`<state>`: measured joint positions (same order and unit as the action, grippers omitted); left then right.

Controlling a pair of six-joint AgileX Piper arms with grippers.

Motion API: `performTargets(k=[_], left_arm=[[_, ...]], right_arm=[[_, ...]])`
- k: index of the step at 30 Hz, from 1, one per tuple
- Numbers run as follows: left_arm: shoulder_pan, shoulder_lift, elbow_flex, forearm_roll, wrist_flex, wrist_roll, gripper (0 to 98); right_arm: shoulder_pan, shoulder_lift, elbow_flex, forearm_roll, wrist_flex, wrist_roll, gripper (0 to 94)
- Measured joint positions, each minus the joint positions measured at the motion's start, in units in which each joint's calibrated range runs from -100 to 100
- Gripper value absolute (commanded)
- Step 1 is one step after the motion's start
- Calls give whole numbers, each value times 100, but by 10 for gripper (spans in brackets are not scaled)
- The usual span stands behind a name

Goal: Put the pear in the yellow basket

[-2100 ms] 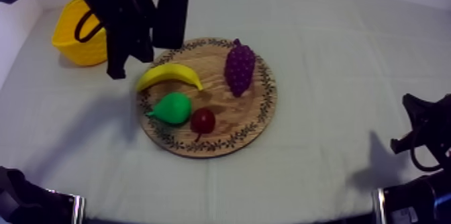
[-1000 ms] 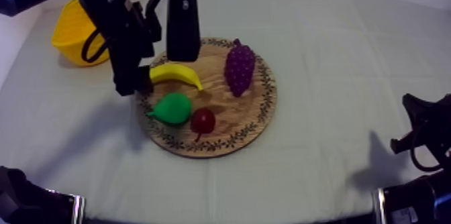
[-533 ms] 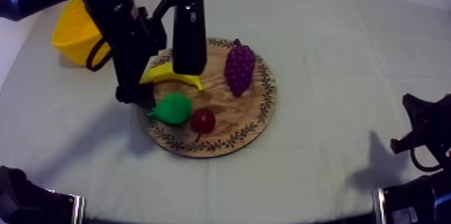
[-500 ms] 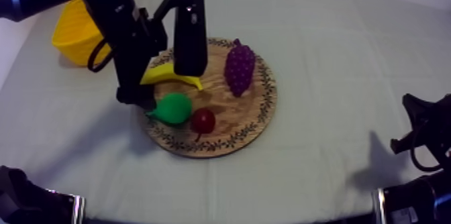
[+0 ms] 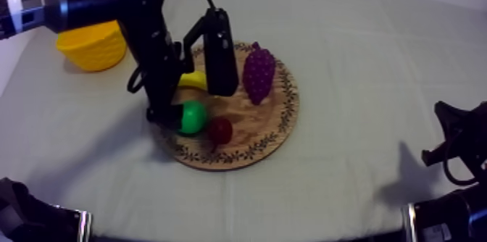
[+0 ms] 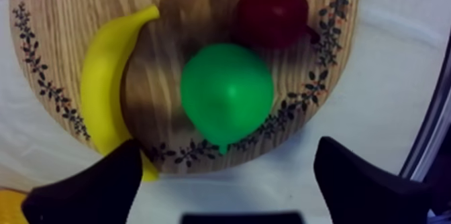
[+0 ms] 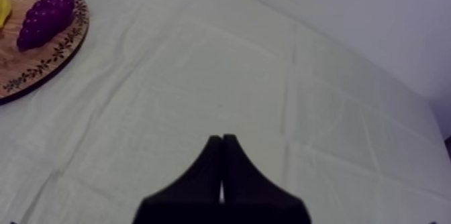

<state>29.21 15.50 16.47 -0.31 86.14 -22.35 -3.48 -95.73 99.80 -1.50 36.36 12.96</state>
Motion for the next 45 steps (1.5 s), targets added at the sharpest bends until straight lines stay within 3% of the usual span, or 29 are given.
performTargets(k=[24,28,36,45], left_arm=[[78,1292,-210,137,-558,-41,949],[70,1396,-256,131,-626,51,875],[63,1462,-210,146,-834,342,636],[63,1404,-32,174,-869,517,512]], right_arm=[[-2,0,0,0,0,0,4],[-2,0,0,0,0,0,4],[-12,0,0,0,0,0,4],[-12,0,0,0,0,11,4]])
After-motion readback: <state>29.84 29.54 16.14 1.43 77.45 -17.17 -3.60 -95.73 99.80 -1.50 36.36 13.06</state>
